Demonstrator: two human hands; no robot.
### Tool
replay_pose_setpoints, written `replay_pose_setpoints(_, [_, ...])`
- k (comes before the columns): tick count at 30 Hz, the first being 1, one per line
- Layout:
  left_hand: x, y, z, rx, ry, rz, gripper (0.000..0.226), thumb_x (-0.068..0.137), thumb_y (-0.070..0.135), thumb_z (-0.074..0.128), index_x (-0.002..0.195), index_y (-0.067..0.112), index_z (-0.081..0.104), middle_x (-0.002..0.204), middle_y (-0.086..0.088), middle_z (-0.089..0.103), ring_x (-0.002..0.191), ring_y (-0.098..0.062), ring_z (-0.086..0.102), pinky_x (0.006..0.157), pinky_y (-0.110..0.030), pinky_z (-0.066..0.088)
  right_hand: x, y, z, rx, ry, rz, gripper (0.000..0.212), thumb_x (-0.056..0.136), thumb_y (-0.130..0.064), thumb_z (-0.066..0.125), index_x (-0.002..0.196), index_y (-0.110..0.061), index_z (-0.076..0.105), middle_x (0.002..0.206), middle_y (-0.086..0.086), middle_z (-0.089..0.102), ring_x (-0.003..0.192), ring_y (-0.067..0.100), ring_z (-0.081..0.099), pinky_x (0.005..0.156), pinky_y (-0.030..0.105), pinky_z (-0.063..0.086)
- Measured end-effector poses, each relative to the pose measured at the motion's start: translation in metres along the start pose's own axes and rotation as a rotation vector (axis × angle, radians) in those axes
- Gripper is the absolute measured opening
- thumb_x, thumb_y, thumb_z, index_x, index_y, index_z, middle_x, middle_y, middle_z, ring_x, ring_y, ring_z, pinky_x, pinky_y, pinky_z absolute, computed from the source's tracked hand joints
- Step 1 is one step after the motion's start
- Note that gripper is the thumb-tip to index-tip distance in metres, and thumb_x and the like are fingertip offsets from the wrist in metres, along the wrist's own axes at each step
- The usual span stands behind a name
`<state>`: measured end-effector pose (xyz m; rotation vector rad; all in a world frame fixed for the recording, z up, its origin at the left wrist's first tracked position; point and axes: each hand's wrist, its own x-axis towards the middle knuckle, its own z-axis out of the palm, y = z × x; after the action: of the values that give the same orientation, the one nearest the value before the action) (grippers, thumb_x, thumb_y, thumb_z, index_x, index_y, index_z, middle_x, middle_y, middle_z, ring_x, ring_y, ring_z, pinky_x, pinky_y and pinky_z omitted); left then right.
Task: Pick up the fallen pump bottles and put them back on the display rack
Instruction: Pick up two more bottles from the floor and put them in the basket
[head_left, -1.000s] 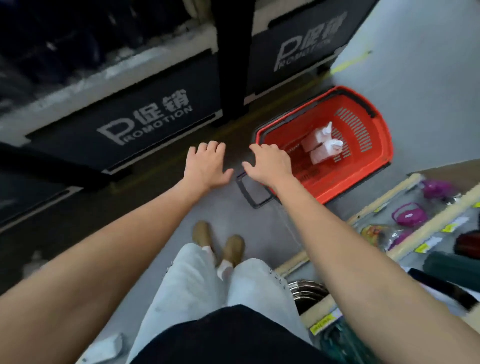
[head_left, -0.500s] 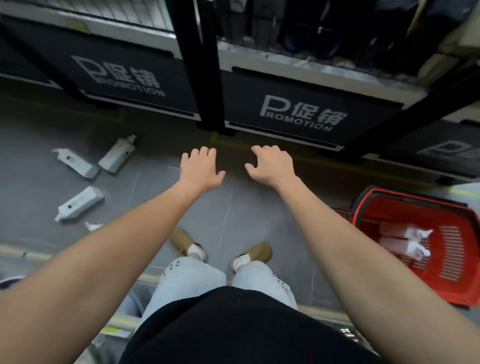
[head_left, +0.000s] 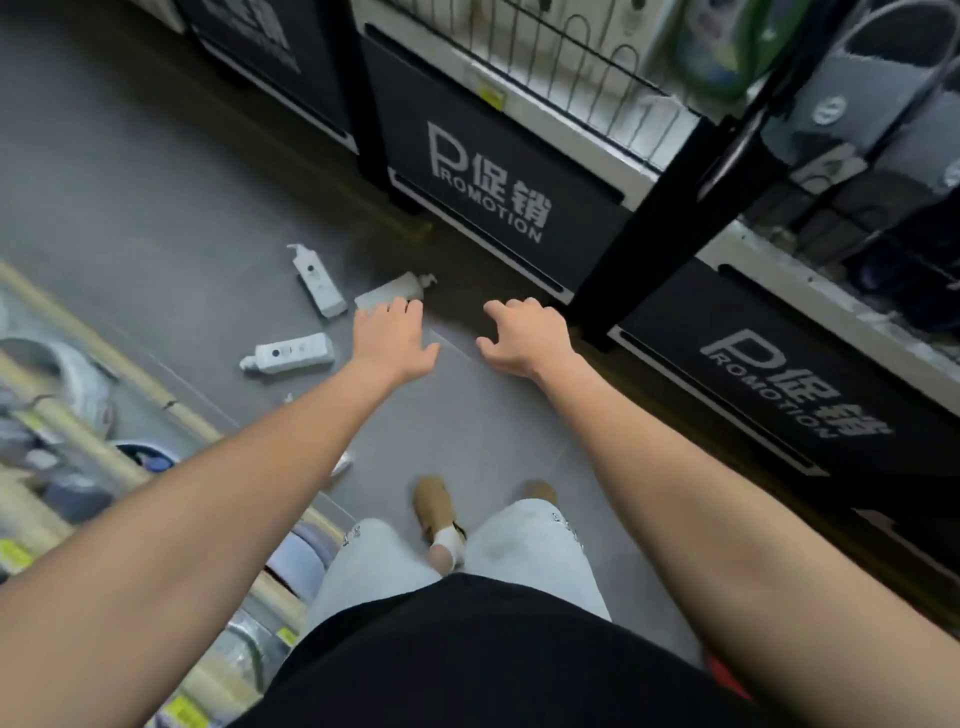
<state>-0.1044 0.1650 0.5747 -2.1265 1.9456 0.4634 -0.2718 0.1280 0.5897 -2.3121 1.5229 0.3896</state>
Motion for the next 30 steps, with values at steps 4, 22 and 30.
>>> replay_pose_setpoints(4, [0.015, -0.048, -0.002, -0.033, 0.012, -0.087, 0.054, 0.090, 0.046, 0.053, 0.130, 0.011, 0.046, 0.133, -0.010, 0.052, 0.125, -0.031, 0.047, 0.098, -0.041, 0.036, 0.049, -0.045, -0.008, -0.032, -0.008, -0.100, 0.044, 0.091, -0.042, 0.047, 0.127, -0.016, 0.050, 0.122, 0.008, 0.058, 0.118, 0.029, 0.050, 0.086, 0.037, 0.040])
replay_pose_setpoints(22, [0.227, -0.210, -0.011, -0.076, -0.165, -0.330, 0.053, 0.090, 0.044, 0.051, 0.131, 0.011, 0.045, 0.132, -0.011, 0.050, 0.120, -0.030, 0.049, 0.099, -0.042, 0.035, 0.346, -0.130, -0.022, -0.115, -0.239, -0.356, 0.044, 0.090, -0.041, 0.047, 0.126, -0.015, 0.050, 0.124, 0.011, 0.058, 0.120, 0.031, 0.048, 0.096, 0.040, 0.038])
replay_pose_setpoints(30, [0.350, -0.276, 0.051, -0.050, -0.248, -0.279, 0.055, 0.090, 0.044, 0.051, 0.133, 0.011, 0.042, 0.134, -0.010, 0.047, 0.121, -0.029, 0.047, 0.102, -0.044, 0.035, 0.473, -0.152, 0.040, -0.113, -0.320, -0.202, 0.050, 0.092, -0.043, 0.043, 0.133, -0.013, 0.048, 0.131, 0.014, 0.054, 0.124, 0.032, 0.045, 0.101, 0.044, 0.036])
